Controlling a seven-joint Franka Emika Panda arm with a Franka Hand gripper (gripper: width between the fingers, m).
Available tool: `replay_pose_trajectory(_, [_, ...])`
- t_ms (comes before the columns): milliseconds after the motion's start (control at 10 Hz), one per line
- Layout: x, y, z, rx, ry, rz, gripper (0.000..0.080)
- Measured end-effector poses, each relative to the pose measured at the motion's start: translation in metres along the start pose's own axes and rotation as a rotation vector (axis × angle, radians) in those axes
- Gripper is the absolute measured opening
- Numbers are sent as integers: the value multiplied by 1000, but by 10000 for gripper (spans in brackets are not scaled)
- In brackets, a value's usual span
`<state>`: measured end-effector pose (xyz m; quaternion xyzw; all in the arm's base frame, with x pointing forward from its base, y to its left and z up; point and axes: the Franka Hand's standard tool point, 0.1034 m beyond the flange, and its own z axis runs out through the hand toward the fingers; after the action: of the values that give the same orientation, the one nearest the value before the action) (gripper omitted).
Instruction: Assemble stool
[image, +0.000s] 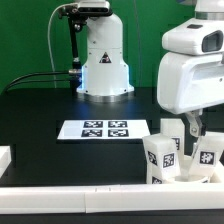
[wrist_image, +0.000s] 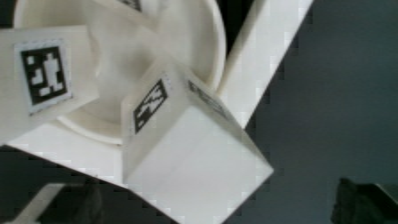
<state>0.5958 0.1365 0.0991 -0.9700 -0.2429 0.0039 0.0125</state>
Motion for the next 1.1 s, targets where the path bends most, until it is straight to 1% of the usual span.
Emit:
replay_pose_trajectory(100, [-1, 3, 0, -12, -5, -121, 649])
replay_pose_trajectory(200, [0, 6, 0, -41, -8, -294, 649])
replay_pose_trajectory(300, [-1, 12, 4, -57, -26, -477, 649])
replay_pose_trajectory(400, [-2, 14, 10, -72, -49, -581, 649])
replay_pose_trajectory(500, [-2, 12, 16, -82, -70, -664, 649])
replay_pose_trajectory(600, [-4, 11, 20, -82, -80, -685, 649])
replay_pose_trajectory(700, [-5, 13, 26, -87, -97, -745, 649])
replay_pose_trajectory(1000, [-5, 14, 28, -90, -98, -703, 635])
replay_pose_trajectory(1100, [-6, 15, 28, -91, -98, -688, 463])
